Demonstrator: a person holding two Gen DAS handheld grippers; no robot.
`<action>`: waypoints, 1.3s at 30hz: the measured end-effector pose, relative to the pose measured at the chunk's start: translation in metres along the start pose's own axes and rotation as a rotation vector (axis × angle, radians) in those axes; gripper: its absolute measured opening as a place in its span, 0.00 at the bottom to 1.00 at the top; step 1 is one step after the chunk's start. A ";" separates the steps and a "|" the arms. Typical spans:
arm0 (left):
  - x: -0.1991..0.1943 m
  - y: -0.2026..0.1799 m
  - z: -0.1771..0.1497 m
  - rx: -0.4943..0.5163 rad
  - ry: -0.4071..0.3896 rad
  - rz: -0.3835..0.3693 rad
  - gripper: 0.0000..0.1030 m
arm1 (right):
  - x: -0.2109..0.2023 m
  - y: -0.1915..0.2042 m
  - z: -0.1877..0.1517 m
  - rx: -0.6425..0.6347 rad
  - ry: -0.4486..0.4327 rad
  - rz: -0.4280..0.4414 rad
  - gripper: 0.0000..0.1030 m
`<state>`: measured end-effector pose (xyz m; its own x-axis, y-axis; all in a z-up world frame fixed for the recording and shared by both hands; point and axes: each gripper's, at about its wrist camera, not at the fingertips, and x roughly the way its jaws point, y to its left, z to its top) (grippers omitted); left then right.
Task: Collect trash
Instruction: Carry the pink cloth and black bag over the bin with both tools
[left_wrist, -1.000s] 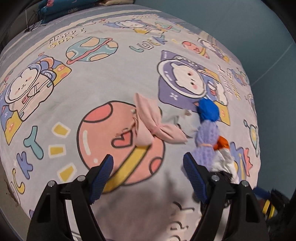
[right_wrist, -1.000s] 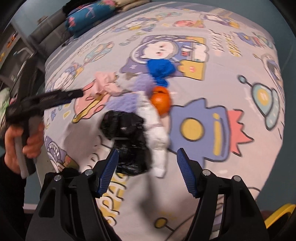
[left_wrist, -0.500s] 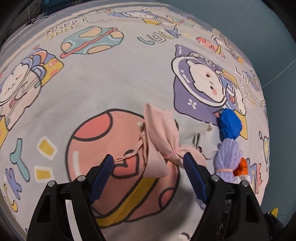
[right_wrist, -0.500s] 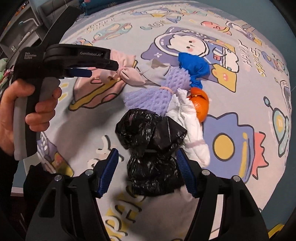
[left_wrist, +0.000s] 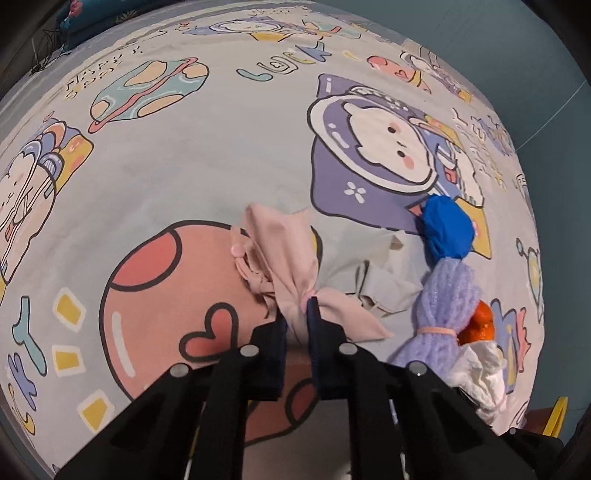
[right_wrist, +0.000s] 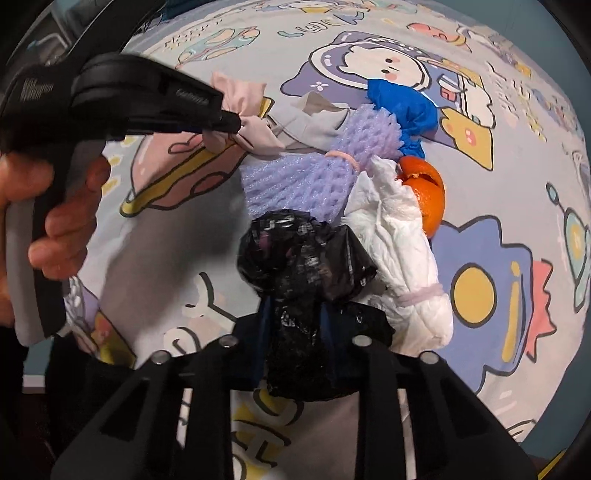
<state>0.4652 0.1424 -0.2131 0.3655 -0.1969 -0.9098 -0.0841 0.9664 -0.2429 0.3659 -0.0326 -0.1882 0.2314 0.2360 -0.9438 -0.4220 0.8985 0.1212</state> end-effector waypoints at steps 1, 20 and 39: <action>-0.003 0.000 -0.001 -0.002 -0.002 -0.007 0.08 | -0.003 -0.003 -0.002 0.012 -0.004 0.003 0.16; -0.075 -0.005 -0.048 -0.012 -0.057 -0.061 0.06 | -0.050 -0.093 -0.026 0.212 -0.108 -0.100 0.14; -0.163 0.007 -0.098 0.001 -0.150 -0.009 0.06 | -0.145 -0.139 -0.063 0.340 -0.299 -0.081 0.14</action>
<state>0.3137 0.1649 -0.0991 0.5004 -0.1785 -0.8472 -0.0794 0.9649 -0.2502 0.3356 -0.2151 -0.0873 0.5159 0.2117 -0.8301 -0.0923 0.9771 0.1918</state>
